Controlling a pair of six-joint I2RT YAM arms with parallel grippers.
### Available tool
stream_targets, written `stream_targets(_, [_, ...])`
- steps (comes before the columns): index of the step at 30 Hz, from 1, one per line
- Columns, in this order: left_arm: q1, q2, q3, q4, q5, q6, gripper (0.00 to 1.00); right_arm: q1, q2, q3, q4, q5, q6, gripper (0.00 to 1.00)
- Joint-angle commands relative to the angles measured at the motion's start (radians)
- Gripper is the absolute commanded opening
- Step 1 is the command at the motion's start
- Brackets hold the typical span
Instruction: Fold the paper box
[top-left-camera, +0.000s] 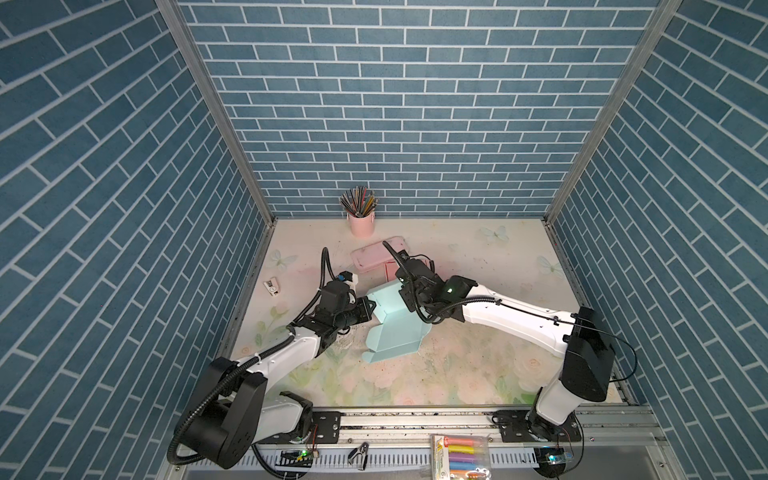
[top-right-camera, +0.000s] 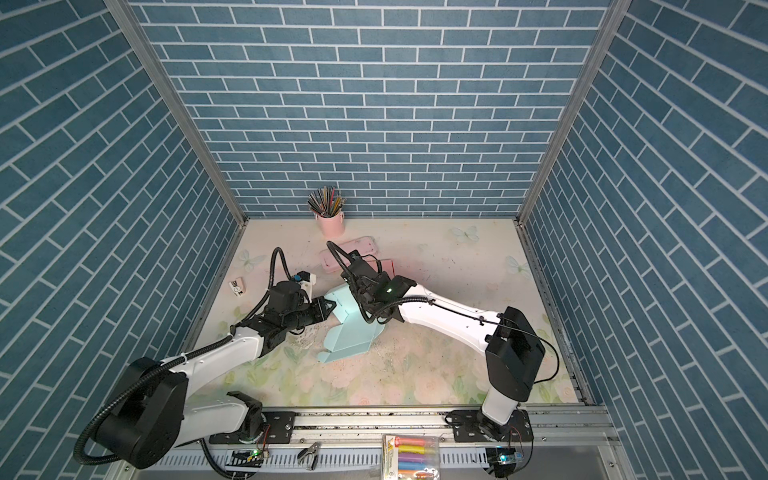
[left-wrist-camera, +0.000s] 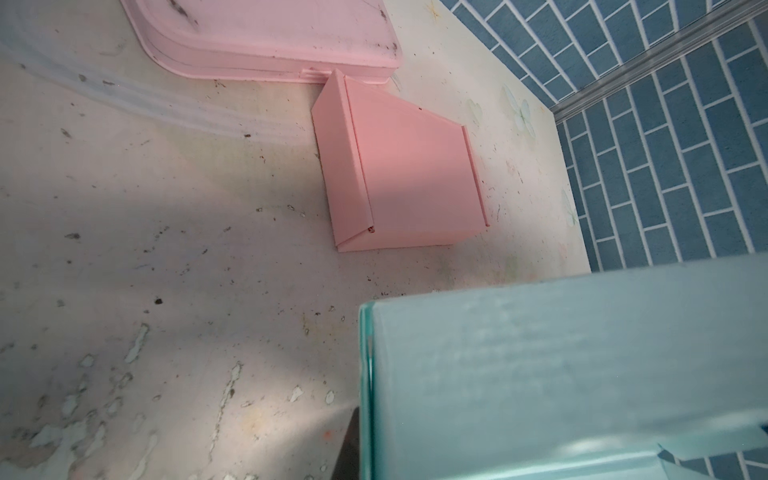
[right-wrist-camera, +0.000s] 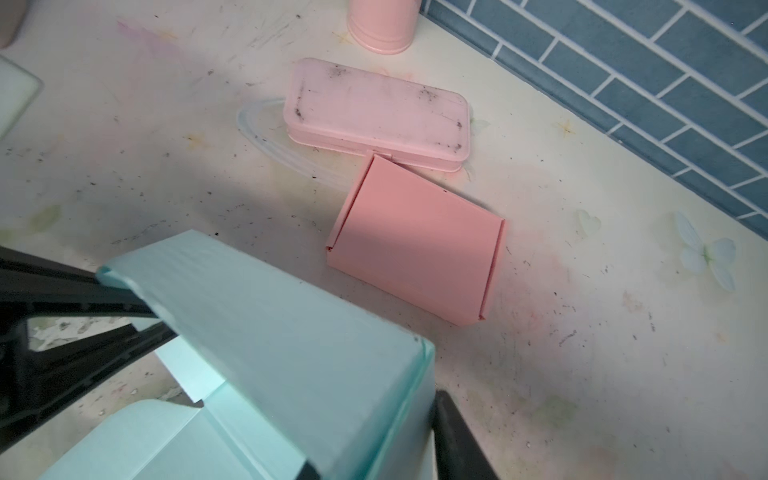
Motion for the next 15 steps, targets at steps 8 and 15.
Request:
stream_targets(8, [-0.096,0.008,0.05,0.038,-0.028,-0.102,0.05,0.01,0.042,0.037,-0.106,0.228,-0.045,0.17])
stream_targets(15, [-0.147,0.024,0.078,0.04,-0.065,-0.137,0.05,0.011,0.04,0.018,-0.106,0.283,-0.078,0.07])
